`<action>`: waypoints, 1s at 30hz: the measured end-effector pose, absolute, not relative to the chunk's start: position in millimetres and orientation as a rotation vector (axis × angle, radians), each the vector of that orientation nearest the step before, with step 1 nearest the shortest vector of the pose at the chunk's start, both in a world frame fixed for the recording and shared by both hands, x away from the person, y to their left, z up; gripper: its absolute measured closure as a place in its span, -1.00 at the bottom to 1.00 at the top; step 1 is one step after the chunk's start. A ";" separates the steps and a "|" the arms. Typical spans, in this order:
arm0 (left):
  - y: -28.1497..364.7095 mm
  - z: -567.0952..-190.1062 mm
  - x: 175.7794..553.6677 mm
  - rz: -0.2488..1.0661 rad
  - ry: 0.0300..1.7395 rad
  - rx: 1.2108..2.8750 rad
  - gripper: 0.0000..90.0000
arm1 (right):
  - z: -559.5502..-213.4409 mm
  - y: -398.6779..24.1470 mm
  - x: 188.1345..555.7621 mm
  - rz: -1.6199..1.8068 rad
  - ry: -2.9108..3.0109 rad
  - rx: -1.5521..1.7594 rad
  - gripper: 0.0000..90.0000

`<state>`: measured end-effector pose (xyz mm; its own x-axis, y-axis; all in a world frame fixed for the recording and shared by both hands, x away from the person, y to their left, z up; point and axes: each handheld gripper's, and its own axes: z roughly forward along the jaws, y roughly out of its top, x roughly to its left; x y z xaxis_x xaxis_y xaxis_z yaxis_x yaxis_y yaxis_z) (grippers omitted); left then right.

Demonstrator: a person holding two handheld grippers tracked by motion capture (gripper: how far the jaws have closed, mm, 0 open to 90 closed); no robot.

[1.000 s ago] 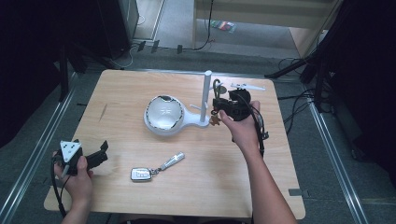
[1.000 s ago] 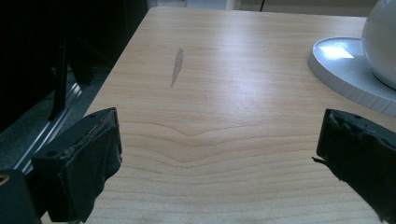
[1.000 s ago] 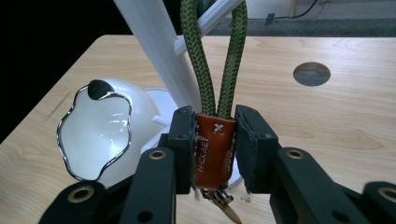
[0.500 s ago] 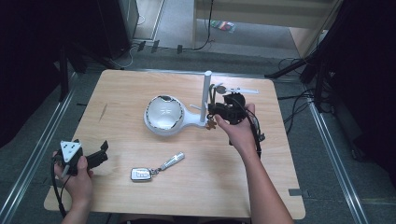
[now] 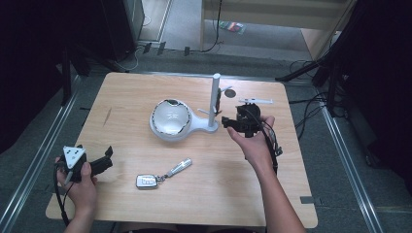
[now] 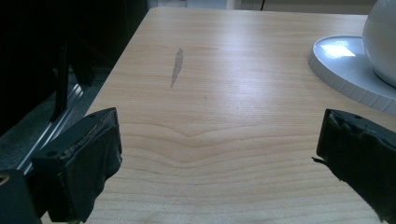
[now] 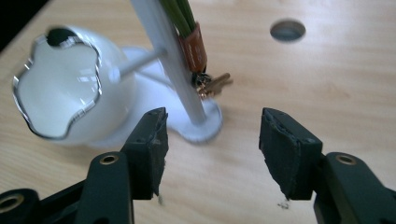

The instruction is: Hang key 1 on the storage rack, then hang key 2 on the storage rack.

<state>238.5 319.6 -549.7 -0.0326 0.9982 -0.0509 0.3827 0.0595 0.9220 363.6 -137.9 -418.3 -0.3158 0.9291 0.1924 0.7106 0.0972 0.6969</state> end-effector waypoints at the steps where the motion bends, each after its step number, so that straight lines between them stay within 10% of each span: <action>1: 319.6 -549.7 238.5 0.970 1.536 1.436 -1.00 | -419.2 -136.6 361.4 1.017 2.093 1.636 -0.11; 30: 319.1 -549.6 238.0 0.969 1.533 1.442 -1.00 | -464.4 -69.5 323.9 0.701 2.350 1.686 0.05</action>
<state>238.0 319.1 -549.6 -0.0285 0.9984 -0.0484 0.3841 0.0557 0.9216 323.9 -69.5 -464.4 -0.3485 0.9275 0.1352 0.8498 0.2518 0.4630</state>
